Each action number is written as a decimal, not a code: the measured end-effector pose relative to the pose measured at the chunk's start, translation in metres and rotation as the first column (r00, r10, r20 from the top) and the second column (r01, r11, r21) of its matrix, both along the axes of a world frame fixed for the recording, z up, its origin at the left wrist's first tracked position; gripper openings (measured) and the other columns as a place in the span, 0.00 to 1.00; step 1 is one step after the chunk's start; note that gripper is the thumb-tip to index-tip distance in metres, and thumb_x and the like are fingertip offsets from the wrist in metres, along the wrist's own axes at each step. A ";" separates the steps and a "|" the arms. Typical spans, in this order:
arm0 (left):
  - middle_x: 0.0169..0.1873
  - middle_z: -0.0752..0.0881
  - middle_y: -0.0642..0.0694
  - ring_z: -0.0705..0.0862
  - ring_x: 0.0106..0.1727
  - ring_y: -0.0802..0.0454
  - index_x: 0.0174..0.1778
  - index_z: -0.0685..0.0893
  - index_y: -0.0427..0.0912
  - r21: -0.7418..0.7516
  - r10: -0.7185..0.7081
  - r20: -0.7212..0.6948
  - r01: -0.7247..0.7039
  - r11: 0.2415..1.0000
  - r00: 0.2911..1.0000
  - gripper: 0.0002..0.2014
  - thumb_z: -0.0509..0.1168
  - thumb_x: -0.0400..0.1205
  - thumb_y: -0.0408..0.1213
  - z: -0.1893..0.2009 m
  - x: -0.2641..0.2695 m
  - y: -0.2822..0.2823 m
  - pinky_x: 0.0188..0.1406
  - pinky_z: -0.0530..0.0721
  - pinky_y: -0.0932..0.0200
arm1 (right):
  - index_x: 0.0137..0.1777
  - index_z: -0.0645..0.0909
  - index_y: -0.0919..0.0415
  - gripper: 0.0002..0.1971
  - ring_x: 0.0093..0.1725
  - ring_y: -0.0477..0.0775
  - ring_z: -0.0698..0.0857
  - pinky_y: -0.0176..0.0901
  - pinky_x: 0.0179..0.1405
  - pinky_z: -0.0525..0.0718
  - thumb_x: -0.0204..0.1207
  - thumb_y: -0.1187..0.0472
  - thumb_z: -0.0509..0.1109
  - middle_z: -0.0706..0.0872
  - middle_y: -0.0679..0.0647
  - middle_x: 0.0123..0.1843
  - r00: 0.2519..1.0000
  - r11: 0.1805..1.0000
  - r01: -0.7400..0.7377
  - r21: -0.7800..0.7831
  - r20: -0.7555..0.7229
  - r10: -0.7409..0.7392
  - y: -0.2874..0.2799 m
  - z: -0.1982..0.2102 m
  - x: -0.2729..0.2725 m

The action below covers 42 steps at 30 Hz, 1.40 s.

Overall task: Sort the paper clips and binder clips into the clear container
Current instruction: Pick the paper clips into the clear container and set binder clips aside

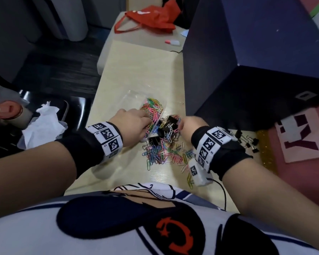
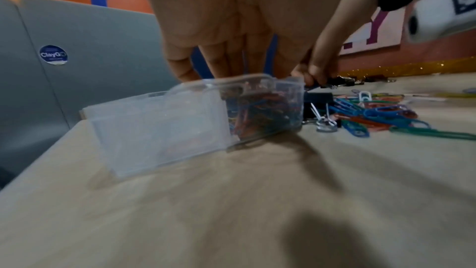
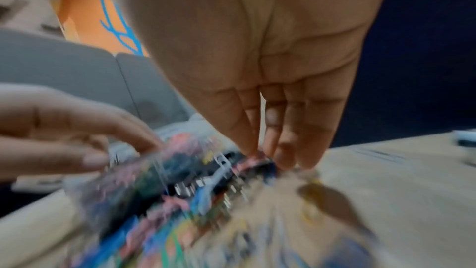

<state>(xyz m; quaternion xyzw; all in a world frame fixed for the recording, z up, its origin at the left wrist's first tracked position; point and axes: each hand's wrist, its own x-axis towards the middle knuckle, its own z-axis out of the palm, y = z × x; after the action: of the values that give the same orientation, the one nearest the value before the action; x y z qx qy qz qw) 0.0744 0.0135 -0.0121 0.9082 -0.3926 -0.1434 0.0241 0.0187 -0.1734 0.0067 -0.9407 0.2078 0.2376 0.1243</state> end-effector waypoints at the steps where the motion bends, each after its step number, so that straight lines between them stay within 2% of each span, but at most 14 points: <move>1: 0.76 0.69 0.55 0.71 0.74 0.51 0.75 0.72 0.51 0.030 0.001 0.004 -0.001 1.000 1.000 0.21 0.55 0.84 0.47 -0.001 -0.002 -0.002 0.66 0.73 0.46 | 0.70 0.75 0.61 0.19 0.64 0.63 0.81 0.50 0.65 0.80 0.81 0.68 0.58 0.77 0.62 0.68 1.000 1.000 0.003 -0.002 -0.024 -0.003 -0.002 -0.006 -0.009; 6: 0.76 0.69 0.52 0.70 0.74 0.49 0.74 0.71 0.48 0.052 0.030 0.012 -0.031 0.998 0.999 0.21 0.53 0.85 0.47 0.002 -0.008 -0.010 0.66 0.71 0.44 | 0.65 0.75 0.53 0.22 0.59 0.61 0.80 0.54 0.61 0.82 0.75 0.73 0.57 0.70 0.56 0.67 1.000 0.999 -0.029 0.042 0.010 0.028 -0.010 -0.028 -0.043; 9: 0.68 0.74 0.48 0.74 0.66 0.45 0.70 0.74 0.48 -0.027 0.026 0.078 -0.024 0.999 0.997 0.19 0.55 0.84 0.46 0.006 -0.015 -0.013 0.62 0.72 0.44 | 0.65 0.77 0.52 0.20 0.60 0.60 0.81 0.50 0.63 0.81 0.76 0.70 0.61 0.72 0.56 0.67 0.999 0.999 -0.017 0.031 -0.028 0.018 -0.017 -0.030 -0.045; 12: 0.59 0.79 0.43 0.77 0.60 0.41 0.64 0.80 0.45 -0.109 -0.104 0.073 0.111 0.988 0.992 0.16 0.60 0.81 0.41 0.009 -0.027 -0.020 0.55 0.76 0.47 | 0.66 0.76 0.52 0.17 0.59 0.59 0.81 0.49 0.61 0.81 0.78 0.64 0.63 0.73 0.55 0.65 1.000 0.999 0.010 0.053 -0.002 -0.010 -0.017 -0.029 -0.050; 15: 0.54 0.80 0.43 0.81 0.56 0.41 0.62 0.80 0.44 0.013 -0.253 -0.053 0.254 0.967 0.966 0.15 0.59 0.80 0.39 0.008 -0.043 -0.028 0.51 0.82 0.50 | 0.66 0.75 0.48 0.17 0.65 0.58 0.75 0.52 0.66 0.78 0.78 0.61 0.64 0.72 0.54 0.65 0.997 0.995 -0.074 0.071 0.033 0.072 -0.009 -0.033 -0.061; 19: 0.59 0.75 0.44 0.81 0.57 0.42 0.70 0.71 0.51 0.273 -0.225 -0.214 0.279 0.921 0.951 0.23 0.62 0.78 0.39 -0.001 -0.056 -0.033 0.44 0.84 0.47 | 0.69 0.74 0.48 0.20 0.68 0.56 0.70 0.51 0.69 0.75 0.79 0.63 0.61 0.71 0.53 0.66 0.981 0.981 -0.192 0.038 0.042 0.190 -0.012 -0.038 -0.073; 23: 0.64 0.73 0.44 0.79 0.61 0.41 0.75 0.65 0.55 0.288 -0.211 -0.175 0.255 0.923 0.962 0.26 0.59 0.81 0.35 -0.004 -0.060 -0.036 0.34 0.73 0.52 | 0.65 0.78 0.50 0.18 0.66 0.56 0.74 0.52 0.66 0.78 0.78 0.65 0.60 0.73 0.52 0.64 0.992 0.992 -0.127 -0.014 0.025 0.127 -0.027 -0.036 -0.071; 27: 0.66 0.71 0.44 0.76 0.65 0.41 0.77 0.63 0.58 0.296 -0.200 -0.170 0.243 0.924 0.965 0.28 0.60 0.81 0.35 -0.003 -0.065 -0.040 0.40 0.74 0.49 | 0.75 0.70 0.54 0.27 0.70 0.58 0.73 0.49 0.69 0.75 0.76 0.72 0.58 0.69 0.54 0.73 0.993 0.997 -0.076 -0.005 0.090 0.077 -0.037 -0.032 -0.056; 30: 0.65 0.71 0.42 0.75 0.64 0.40 0.77 0.65 0.56 0.268 -0.201 -0.188 0.247 0.931 0.961 0.27 0.60 0.81 0.37 -0.005 -0.067 -0.041 0.52 0.79 0.46 | 0.82 0.58 0.54 0.38 0.78 0.58 0.66 0.50 0.76 0.68 0.72 0.76 0.57 0.60 0.52 0.82 0.989 0.992 -0.119 0.045 0.089 0.115 -0.035 -0.032 -0.046; 32: 0.63 0.72 0.42 0.76 0.63 0.40 0.75 0.66 0.56 0.256 -0.185 -0.194 0.232 0.938 0.963 0.26 0.61 0.81 0.39 -0.005 -0.067 -0.041 0.55 0.81 0.45 | 0.84 0.52 0.53 0.42 0.80 0.57 0.62 0.51 0.77 0.67 0.70 0.77 0.58 0.56 0.49 0.84 0.989 0.989 -0.137 0.050 0.053 0.135 -0.032 -0.034 -0.047; 34: 0.61 0.73 0.43 0.77 0.61 0.41 0.72 0.70 0.55 0.242 -0.162 -0.198 0.209 0.948 0.967 0.22 0.62 0.81 0.42 -0.006 -0.066 -0.041 0.53 0.81 0.46 | 0.83 0.56 0.54 0.42 0.78 0.56 0.62 0.50 0.75 0.69 0.69 0.77 0.59 0.58 0.49 0.82 0.983 0.985 -0.174 0.013 0.058 0.173 -0.030 -0.038 -0.052; 37: 0.57 0.74 0.44 0.76 0.60 0.43 0.66 0.76 0.51 0.178 -0.135 -0.181 0.167 0.970 0.974 0.18 0.62 0.80 0.46 -0.008 -0.066 -0.044 0.53 0.81 0.48 | 0.75 0.69 0.52 0.33 0.70 0.56 0.68 0.50 0.68 0.73 0.70 0.75 0.58 0.69 0.51 0.72 0.972 0.977 -0.214 -0.009 0.097 0.214 -0.027 -0.041 -0.062; 39: 0.57 0.73 0.43 0.75 0.59 0.43 0.66 0.76 0.49 0.134 -0.126 -0.156 0.147 0.980 0.980 0.18 0.62 0.80 0.45 -0.010 -0.065 -0.051 0.57 0.81 0.45 | 0.69 0.74 0.51 0.26 0.67 0.56 0.70 0.50 0.65 0.73 0.72 0.71 0.59 0.72 0.51 0.67 0.968 0.973 -0.228 -0.023 0.102 0.229 -0.027 -0.041 -0.063; 42: 0.61 0.72 0.41 0.73 0.61 0.42 0.67 0.75 0.43 0.060 -0.113 -0.125 0.121 0.991 0.986 0.19 0.60 0.80 0.39 -0.012 -0.063 -0.065 0.61 0.80 0.44 | 0.68 0.74 0.52 0.24 0.68 0.56 0.70 0.50 0.67 0.73 0.73 0.70 0.60 0.72 0.52 0.67 0.981 0.988 -0.150 -0.021 0.124 0.152 -0.035 -0.038 -0.058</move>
<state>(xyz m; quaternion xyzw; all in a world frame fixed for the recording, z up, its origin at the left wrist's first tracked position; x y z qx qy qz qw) 0.0118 -0.0517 -0.0244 0.8734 -0.4381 -0.2127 0.0089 -0.0394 -0.2081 -0.0317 -0.9675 0.1289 0.1856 0.1134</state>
